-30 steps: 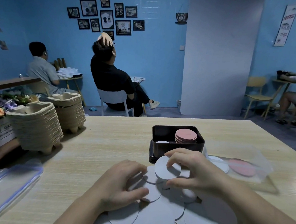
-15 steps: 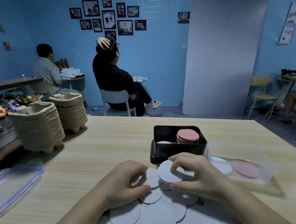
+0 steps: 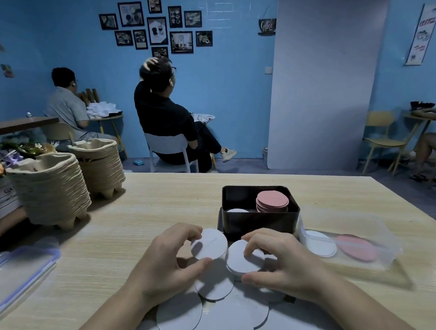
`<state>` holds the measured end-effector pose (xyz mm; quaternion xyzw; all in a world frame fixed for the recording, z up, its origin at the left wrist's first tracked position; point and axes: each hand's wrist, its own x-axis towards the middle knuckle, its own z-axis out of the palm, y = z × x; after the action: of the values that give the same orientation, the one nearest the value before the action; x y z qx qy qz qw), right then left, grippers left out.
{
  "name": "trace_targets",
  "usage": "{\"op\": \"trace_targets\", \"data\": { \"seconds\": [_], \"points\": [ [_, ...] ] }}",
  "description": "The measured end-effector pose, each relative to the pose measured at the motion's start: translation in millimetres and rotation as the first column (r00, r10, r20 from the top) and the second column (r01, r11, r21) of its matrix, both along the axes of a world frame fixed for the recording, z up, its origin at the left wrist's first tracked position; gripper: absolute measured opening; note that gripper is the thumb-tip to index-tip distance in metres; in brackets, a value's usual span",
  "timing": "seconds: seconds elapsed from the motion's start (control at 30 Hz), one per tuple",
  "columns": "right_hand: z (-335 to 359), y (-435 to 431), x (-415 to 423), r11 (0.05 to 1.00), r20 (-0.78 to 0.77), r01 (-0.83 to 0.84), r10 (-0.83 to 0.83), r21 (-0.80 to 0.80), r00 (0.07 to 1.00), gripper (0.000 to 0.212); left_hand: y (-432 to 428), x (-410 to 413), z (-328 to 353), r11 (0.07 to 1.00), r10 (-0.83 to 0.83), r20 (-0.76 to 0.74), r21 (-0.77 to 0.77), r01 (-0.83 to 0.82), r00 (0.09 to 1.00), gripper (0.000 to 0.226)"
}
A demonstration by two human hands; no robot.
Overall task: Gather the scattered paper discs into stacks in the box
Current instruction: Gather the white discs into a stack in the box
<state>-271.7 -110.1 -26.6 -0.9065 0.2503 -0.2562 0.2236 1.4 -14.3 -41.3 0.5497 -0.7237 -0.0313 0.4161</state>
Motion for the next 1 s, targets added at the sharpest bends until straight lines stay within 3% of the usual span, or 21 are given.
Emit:
{"op": "trace_targets", "data": {
  "seconds": [0.13, 0.37, 0.57, 0.73, 1.0],
  "points": [
    [0.3, 3.0, 3.6, 1.0, 0.02, -0.009, 0.009, -0.009, 1.0, 0.035, -1.3, -3.3, -1.2, 0.999, -0.04, 0.152, -0.031, 0.045, 0.988, 0.033],
    [-1.2, 4.1, 7.5, 0.994, 0.061, -0.054, 0.06, -0.097, 0.996, 0.041, -0.5, -8.7, 0.1, 0.991, -0.032, 0.208, -0.12, 0.058, 0.978, 0.03],
    [-3.5, 4.3, 12.9, 0.985, 0.028, -0.076, 0.081, -0.157, 0.996, 0.028, -2.4, -14.8, 1.0, 0.975, -0.044, 0.254, -0.198, 0.096, 0.966, 0.036],
    [-3.2, 5.8, 15.0, 0.982, 0.061, -0.092, 0.103, -0.162, 0.993, 0.026, -1.7, -12.7, -1.3, 0.978, -0.064, 0.246, -0.175, 0.109, 0.967, 0.045],
    [-4.2, 4.0, 14.9, 0.986, 0.118, -0.081, 0.099, -0.147, 0.988, 0.031, -1.2, -11.6, -3.7, 0.972, -0.048, 0.188, -0.216, 0.089, 0.981, 0.038]
  ]
}}
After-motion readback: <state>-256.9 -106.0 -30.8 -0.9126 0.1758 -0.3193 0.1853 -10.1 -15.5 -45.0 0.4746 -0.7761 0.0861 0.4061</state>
